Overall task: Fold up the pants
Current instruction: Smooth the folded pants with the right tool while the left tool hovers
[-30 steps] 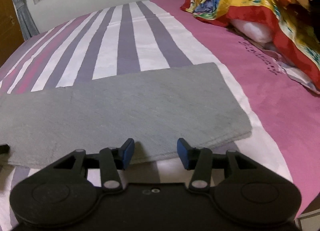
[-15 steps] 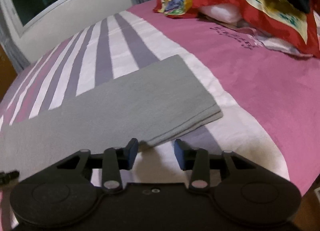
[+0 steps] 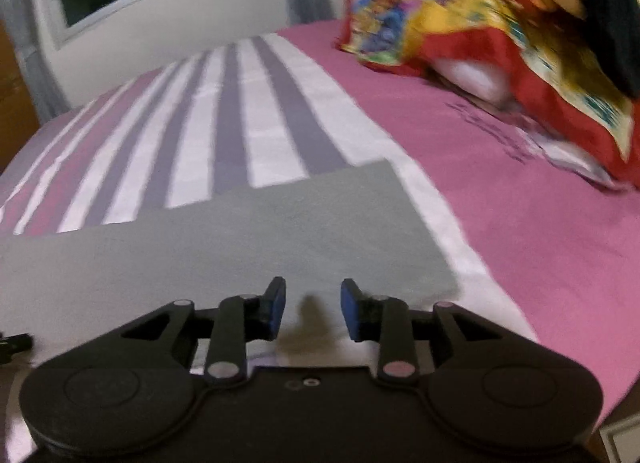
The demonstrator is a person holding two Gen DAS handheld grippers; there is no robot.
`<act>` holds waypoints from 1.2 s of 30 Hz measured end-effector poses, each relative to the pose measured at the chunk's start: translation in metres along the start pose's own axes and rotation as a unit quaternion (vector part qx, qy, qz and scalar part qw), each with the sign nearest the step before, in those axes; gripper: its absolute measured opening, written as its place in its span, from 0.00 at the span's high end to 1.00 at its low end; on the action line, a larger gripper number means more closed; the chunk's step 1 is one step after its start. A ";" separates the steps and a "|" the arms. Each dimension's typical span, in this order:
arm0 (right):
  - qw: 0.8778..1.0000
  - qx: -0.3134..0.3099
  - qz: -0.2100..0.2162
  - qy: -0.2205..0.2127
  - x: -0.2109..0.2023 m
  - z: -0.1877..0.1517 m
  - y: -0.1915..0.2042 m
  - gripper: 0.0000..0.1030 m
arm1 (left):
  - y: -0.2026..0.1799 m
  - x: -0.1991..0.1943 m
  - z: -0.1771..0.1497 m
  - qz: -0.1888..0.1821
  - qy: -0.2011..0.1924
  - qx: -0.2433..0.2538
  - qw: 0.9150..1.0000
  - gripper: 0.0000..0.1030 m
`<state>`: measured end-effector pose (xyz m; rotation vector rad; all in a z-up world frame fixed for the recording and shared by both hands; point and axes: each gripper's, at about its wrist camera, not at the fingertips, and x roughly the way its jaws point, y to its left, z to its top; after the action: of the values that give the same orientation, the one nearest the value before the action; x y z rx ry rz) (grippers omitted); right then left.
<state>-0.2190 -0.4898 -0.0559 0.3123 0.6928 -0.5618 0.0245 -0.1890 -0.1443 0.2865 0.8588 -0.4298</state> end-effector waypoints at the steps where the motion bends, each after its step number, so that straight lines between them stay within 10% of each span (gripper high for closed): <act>1: 1.000 -0.010 0.009 0.007 0.005 0.000 0.011 0.66 | 0.001 -0.001 -0.001 -0.002 -0.002 0.000 1.000 0.22; 5: 0.998 -0.040 0.020 0.034 0.032 -0.007 0.052 0.62 | 0.003 -0.003 -0.003 -0.005 -0.001 0.000 1.000 0.22; 11: 0.994 -0.095 -0.002 0.058 0.059 -0.022 0.089 0.00 | 0.006 -0.005 -0.001 -0.011 0.005 -0.005 1.000 0.22; 24: 0.994 -0.098 -0.008 0.052 0.064 -0.026 0.092 0.00 | 0.018 -0.004 -0.004 -0.014 0.001 -0.019 1.000 0.08; 31: 1.000 -0.009 0.003 0.030 0.032 -0.020 0.048 0.51 | 0.007 -0.010 0.006 -0.036 0.007 -0.022 0.999 0.07; 36: 0.995 0.088 0.016 0.037 0.012 -0.017 -0.002 0.58 | -0.025 -0.006 0.020 -0.056 0.005 0.002 0.998 0.08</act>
<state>-0.2216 -0.4889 -0.0764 0.5097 0.7100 -0.5840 0.0229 -0.2181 -0.1289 0.2451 0.8869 -0.5336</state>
